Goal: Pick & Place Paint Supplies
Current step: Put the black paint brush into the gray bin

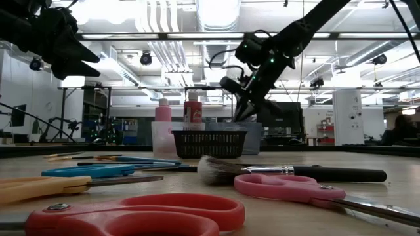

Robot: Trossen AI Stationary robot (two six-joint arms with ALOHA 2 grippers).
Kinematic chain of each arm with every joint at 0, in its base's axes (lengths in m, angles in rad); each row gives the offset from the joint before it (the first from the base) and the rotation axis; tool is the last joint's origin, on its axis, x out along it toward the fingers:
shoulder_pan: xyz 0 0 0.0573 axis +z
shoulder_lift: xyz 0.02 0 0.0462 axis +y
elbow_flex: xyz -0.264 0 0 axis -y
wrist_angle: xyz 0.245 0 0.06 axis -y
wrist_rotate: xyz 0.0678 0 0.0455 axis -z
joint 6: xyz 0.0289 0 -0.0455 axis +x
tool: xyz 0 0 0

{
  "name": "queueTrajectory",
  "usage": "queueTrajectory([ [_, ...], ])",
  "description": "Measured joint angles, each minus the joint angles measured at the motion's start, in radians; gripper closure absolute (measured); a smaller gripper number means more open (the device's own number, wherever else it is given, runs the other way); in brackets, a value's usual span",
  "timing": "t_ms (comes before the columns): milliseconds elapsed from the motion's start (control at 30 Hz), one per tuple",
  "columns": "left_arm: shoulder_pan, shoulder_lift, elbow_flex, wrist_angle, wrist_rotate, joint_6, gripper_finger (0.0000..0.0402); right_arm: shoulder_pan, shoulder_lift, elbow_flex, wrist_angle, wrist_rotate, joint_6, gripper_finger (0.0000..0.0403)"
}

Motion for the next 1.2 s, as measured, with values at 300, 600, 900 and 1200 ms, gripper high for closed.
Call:
queueTrajectory([
  [300,0.000,0.000,0.000,0.000,0.000,0.000,0.0091,-0.009,0.008,0.002,-0.006,-0.006,0.022,0.0379],
  [600,0.000,0.000,0.000,0.000,0.000,0.000,0.0091,-0.016,0.008,0.001,-0.006,-0.005,0.029,0.0316],
  [900,0.000,0.000,0.000,0.000,0.000,0.000,0.0091,-0.016,0.007,0.000,-0.007,-0.004,0.016,0.0305],
  [1200,0.000,0.000,0.000,0.000,0.000,0.000,0.0091,-0.009,-0.068,0.004,-0.011,-0.068,-0.120,0.0305],
])
